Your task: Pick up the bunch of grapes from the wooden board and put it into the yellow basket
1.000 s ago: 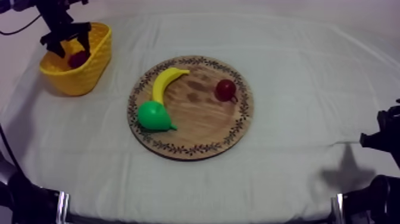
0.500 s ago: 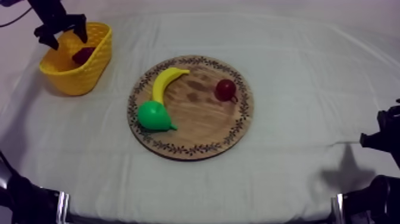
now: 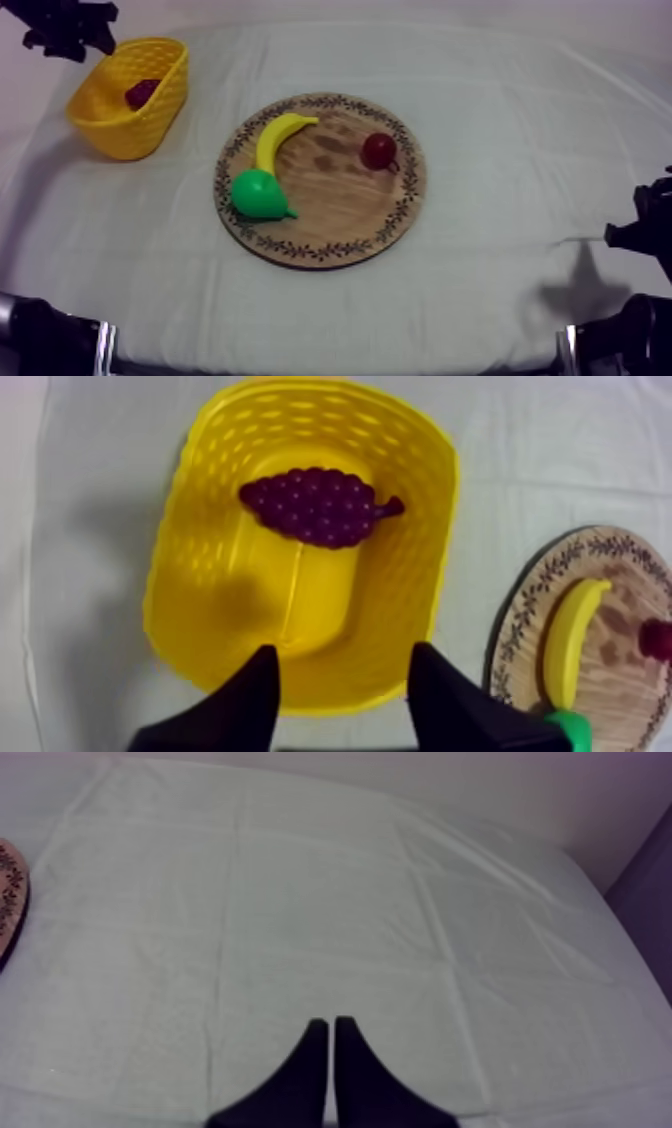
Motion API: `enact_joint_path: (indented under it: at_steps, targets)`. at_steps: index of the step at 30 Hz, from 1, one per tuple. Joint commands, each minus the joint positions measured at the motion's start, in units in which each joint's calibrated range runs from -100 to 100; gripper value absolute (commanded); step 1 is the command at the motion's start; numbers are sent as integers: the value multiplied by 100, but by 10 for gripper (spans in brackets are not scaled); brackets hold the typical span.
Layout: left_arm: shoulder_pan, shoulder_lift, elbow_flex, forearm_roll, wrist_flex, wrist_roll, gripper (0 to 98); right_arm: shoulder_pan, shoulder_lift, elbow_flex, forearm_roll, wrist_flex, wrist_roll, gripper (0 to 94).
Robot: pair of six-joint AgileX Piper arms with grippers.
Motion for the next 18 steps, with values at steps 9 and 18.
enact_joint_path:
  at_steps: [9, 18]
  targets:
    - [200, -2971, 2631, 36, -1482, -255, 219, -3, -2, -5, -1, -4, 17, 3]
    - [347, -5253, 4102, 63, -1926, -126, 47, -3, -2, -5, -1, -4, 13, 3]
